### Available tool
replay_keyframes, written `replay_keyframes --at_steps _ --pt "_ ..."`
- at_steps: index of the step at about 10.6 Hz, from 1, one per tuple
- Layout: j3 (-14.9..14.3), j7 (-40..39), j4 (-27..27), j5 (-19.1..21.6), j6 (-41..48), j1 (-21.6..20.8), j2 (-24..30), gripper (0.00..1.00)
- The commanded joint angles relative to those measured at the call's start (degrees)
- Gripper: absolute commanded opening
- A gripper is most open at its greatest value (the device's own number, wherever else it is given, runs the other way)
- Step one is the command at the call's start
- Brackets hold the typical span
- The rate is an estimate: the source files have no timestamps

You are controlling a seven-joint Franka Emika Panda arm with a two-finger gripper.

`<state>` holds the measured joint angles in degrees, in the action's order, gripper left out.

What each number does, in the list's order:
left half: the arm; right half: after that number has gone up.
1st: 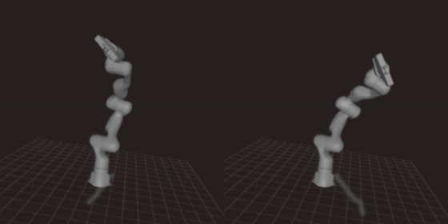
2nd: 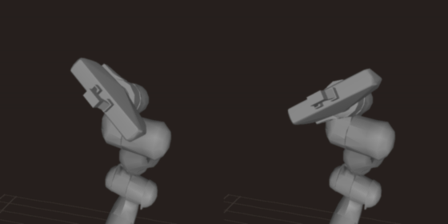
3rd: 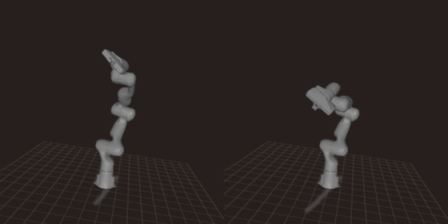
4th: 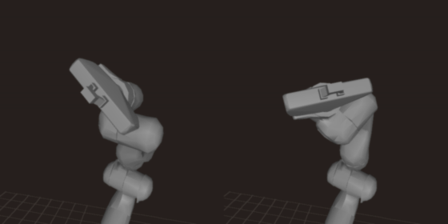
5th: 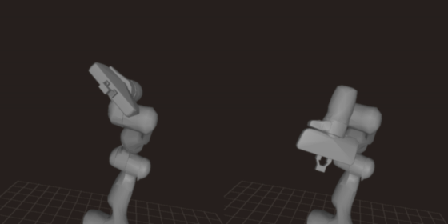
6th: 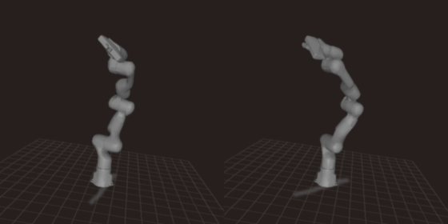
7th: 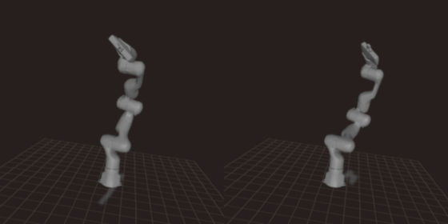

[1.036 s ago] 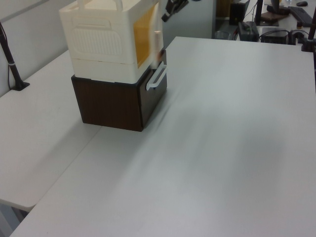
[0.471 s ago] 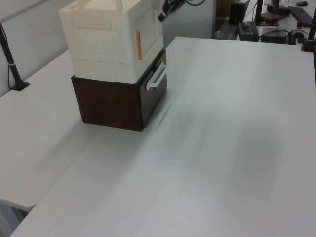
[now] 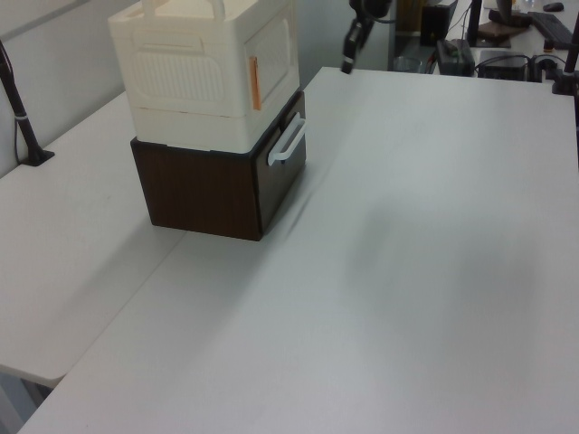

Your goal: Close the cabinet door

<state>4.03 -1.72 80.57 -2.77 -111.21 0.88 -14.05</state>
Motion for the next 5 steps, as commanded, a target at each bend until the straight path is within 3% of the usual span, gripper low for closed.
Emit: replay_keyframes --at_steps 1,4,5 --pt "-0.08 -1.44 3.01 -4.16 12.2 -0.97 4.72 0.01" --pt "-0.08 -1.35 7.04 -4.61 20.49 -1.24 9.64 0.1" --pt "-0.16 -0.66 7.32 -4.44 21.9 -0.8 10.09 0.24"
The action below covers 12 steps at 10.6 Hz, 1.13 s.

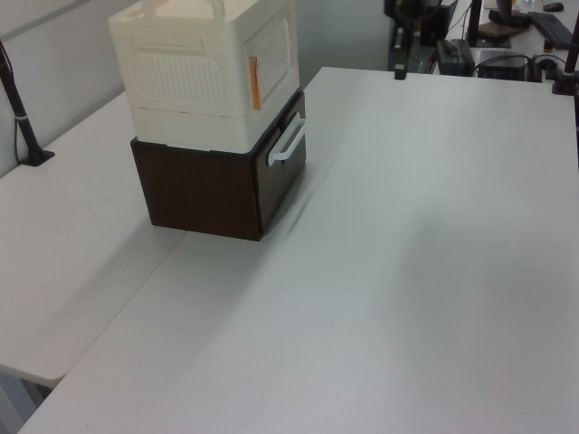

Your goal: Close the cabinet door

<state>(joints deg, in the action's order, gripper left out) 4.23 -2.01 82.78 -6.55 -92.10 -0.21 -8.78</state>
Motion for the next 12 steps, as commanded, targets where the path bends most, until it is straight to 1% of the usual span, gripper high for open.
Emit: replay_keyframes --at_steps 1,2,3,5,7,8,12 --pt "-0.53 -0.36 5.11 -0.66 4.11 0.47 4.83 0.47" --pt "-0.8 -0.36 5.11 -0.66 3.95 0.56 4.74 0.93" --pt "-0.8 -0.28 5.2 -0.66 4.03 0.91 4.82 1.0" --pt "-0.8 0.42 5.9 -0.66 3.34 1.08 4.91 1.0" --pt "-1.06 3.93 5.55 -0.49 0.36 2.22 4.91 1.0" --pt "-1.06 4.12 5.2 -0.05 -1.05 2.31 4.83 1.0" --pt "-1.15 4.12 5.29 0.04 -0.54 2.31 5.44 1.0"
